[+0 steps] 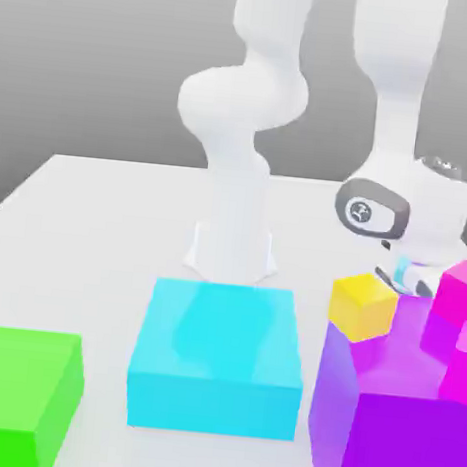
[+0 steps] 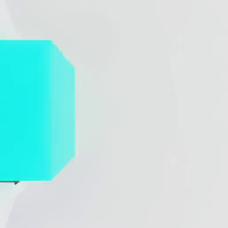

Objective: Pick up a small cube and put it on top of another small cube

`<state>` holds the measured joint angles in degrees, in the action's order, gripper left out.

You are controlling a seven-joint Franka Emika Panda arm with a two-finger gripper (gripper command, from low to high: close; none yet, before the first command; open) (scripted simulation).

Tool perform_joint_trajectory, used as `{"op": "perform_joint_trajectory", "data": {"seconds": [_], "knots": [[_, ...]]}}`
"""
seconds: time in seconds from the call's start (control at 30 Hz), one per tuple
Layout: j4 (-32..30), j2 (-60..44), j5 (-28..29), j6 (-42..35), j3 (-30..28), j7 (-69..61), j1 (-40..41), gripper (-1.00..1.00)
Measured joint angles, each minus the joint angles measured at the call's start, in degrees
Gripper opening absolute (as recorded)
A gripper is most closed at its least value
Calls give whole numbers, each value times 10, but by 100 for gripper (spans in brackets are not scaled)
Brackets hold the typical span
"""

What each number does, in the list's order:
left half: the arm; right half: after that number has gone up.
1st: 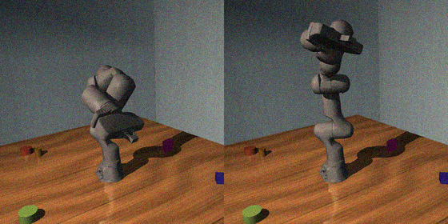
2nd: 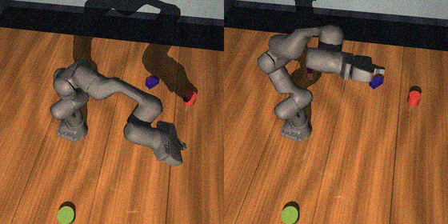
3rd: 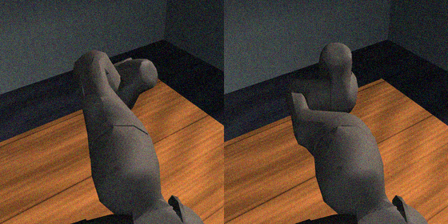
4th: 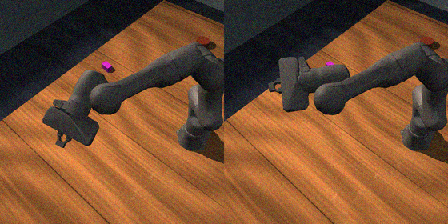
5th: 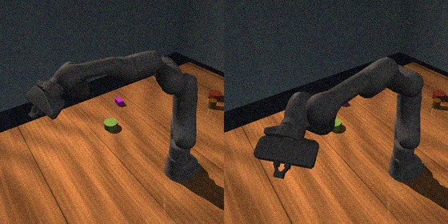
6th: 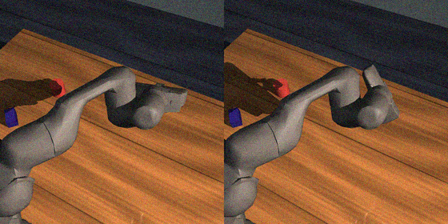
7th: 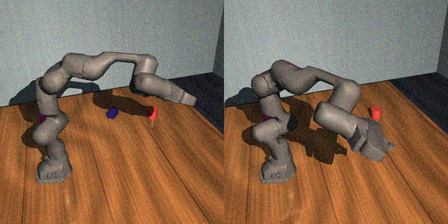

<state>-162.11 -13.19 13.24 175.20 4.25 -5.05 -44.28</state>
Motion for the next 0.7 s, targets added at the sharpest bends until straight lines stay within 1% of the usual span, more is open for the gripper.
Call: {"op": "perform_joint_trajectory", "data": {"seconds": [0.13,0.23,0.27,0.3,0.33,0.37,0.4,0.47,0.6,0.7], "knots": [[-12,64,-61,-51,45,-47,30,-100],[-22,115,-114,-92,56,-84,26,-100],[-24,130,-125,-105,58,-93,24,-100],[-17,129,-101,-105,46,-97,11,-100],[-3,125,-85,-110,30,-98,1,-100],[15,121,-76,-117,14,-99,9,-100],[34,115,-70,-124,2,-100,32,-100],[74,104,-65,-141,-2,-103,47,-100],[156,83,-74,-177,-5,-123,59,-100],[218,83,-95,-229,-5,-173,75,-100]]}}
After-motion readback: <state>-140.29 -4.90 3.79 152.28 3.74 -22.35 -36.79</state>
